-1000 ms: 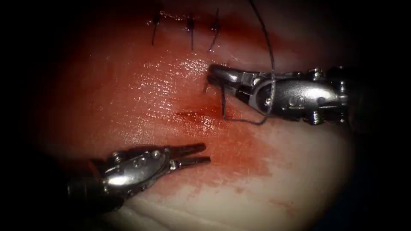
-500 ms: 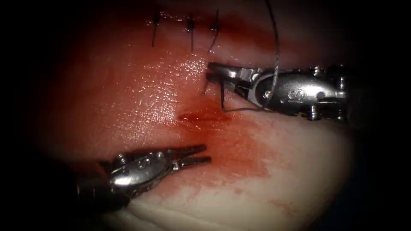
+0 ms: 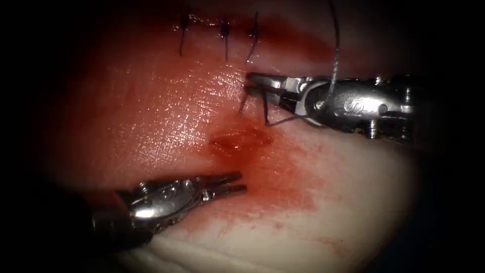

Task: Wound Closure

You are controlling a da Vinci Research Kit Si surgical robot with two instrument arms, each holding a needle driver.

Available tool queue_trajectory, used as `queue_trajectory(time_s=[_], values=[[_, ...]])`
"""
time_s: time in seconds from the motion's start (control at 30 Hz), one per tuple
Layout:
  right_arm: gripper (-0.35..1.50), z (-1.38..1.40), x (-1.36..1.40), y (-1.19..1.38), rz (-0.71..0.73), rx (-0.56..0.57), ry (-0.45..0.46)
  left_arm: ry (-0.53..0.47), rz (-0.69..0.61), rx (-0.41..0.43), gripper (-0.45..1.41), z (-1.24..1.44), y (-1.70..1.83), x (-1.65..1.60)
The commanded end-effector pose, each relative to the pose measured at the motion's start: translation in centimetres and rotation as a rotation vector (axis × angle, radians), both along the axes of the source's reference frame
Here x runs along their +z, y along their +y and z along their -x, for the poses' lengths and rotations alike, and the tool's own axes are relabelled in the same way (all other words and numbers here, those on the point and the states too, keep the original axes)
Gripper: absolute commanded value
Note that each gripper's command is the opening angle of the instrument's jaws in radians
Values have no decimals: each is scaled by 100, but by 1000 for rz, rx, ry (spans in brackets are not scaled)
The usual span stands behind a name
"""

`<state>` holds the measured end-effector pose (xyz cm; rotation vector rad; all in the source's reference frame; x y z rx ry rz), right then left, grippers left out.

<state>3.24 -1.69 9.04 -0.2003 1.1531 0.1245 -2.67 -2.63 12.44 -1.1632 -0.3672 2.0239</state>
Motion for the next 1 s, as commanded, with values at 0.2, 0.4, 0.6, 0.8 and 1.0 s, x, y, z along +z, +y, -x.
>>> queue_trajectory(time_s=[0.2,0.4,0.6,0.8,1.0], values=[[-35,-8,-2,5,-16,7,5,2,-2,2,14,5,-3,8],[-35,-10,-5,6,-48,28,16,8,-2,4,14,5,-4,10],[-35,-9,-6,8,-150,70,43,9,-3,6,14,4,-4,10],[-35,-10,-6,10,-222,77,67,11,-4,9,14,3,-4,10],[-35,-14,-4,8,-267,60,64,14,-6,10,14,3,-4,10]])
